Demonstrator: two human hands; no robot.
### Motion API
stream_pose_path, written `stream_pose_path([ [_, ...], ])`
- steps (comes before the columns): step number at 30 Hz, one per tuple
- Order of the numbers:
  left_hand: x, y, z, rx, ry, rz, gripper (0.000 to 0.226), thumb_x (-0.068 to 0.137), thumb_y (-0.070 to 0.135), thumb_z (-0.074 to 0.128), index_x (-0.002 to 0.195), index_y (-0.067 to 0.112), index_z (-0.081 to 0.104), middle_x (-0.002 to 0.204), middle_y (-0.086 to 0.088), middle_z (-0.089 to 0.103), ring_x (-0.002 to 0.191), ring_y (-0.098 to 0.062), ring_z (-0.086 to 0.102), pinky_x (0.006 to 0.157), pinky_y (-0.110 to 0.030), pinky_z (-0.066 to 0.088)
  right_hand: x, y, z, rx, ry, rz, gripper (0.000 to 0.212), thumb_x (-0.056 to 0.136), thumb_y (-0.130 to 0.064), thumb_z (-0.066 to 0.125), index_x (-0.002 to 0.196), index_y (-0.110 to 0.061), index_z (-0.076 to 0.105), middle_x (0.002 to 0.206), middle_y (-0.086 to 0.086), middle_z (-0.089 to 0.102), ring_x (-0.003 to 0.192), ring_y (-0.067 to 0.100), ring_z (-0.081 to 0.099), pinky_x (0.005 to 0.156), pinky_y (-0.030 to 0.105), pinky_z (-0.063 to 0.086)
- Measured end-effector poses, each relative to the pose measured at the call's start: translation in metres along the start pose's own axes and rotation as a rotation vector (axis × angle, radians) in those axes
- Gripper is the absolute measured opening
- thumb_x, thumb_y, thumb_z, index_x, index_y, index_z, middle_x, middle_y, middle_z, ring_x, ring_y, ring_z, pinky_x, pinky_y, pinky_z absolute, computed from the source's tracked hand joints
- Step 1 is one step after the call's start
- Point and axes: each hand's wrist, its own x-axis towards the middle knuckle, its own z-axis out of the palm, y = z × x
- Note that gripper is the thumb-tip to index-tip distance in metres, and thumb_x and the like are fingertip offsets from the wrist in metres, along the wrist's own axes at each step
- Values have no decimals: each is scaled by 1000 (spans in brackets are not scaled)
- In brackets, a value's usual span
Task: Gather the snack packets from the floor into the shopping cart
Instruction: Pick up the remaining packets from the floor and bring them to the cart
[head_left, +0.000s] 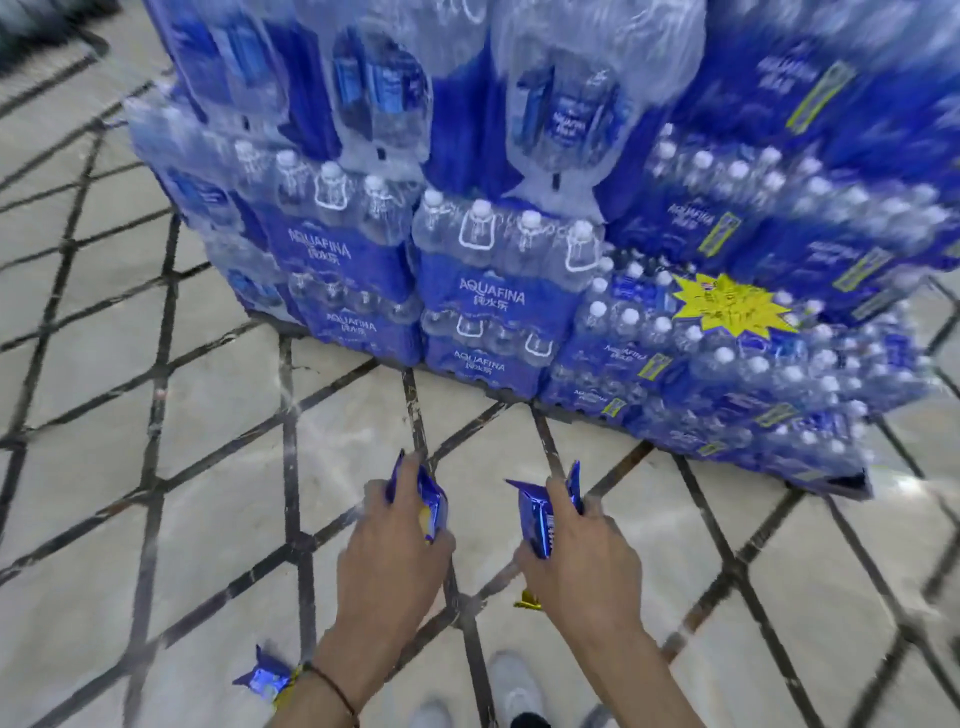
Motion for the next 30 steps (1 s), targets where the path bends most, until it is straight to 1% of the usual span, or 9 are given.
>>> stream_pose_path([
  [3,-29,36,-51,17,30,121,73,86,37,64,142,39,17,120,4,39,84,-25,63,63,-38,51,-36,3,-55,31,68,76,59,79,-52,55,131,-37,31,107,-1,53,92,24,58,58,32,36],
  [8,-70,96,-102,-15,25,236,73,85,34,64,143,36,20,120,3,38,80,-20,53,60,-33,40,-91,7,-136,121,178,228,53,79,-53,56,123,-36,31,93,-3,48,86,26,59,57,34,38],
  [11,-97,137,-116,-16,2,327,78,86,37,63,146,38,14,122,1,40,93,-24,58,69,-37,50,-122,19,-180,110,266,268,53,78,-51,55,123,-35,33,93,-3,50,85,25,58,57,33,37],
  [13,-118,164,-119,-20,-29,403,79,86,38,62,147,37,13,122,0,41,99,-26,58,72,-38,51,-141,37,-208,109,333,306,55,77,-50,56,125,-35,33,94,-2,52,86,26,58,57,33,37],
  [18,-178,241,-111,-8,-89,578,80,85,37,63,149,37,14,128,0,39,99,-26,61,68,-33,42,-187,115,-268,119,488,461,55,75,-54,54,123,-36,35,94,0,54,87,28,61,61,35,45],
  [21,-213,287,-98,-20,-125,673,78,85,37,62,147,38,16,129,-1,39,102,-30,61,69,-35,41,-221,173,-292,124,551,569,56,77,-59,51,126,-37,34,92,-2,50,86,27,61,60,34,42],
  [23,-239,317,-86,-13,-135,727,76,85,37,61,146,38,16,129,1,38,105,-31,60,69,-37,41,-245,210,-304,118,578,638,57,78,-57,53,126,-36,32,92,-1,50,85,26,60,60,34,44],
  [26,-282,364,-62,2,-158,814,78,86,38,60,149,38,14,132,0,38,109,-32,60,72,-40,44,-283,263,-314,125,606,731,61,79,-53,55,131,-35,29,101,2,55,89,25,60,64,33,47],
  [30,-344,424,-21,-25,-204,919,83,85,38,62,151,38,11,143,-3,37,114,-32,58,79,-42,48,-335,338,-324,129,624,859,72,81,-56,55,140,-32,21,114,5,60,99,26,61,71,35,49],
])
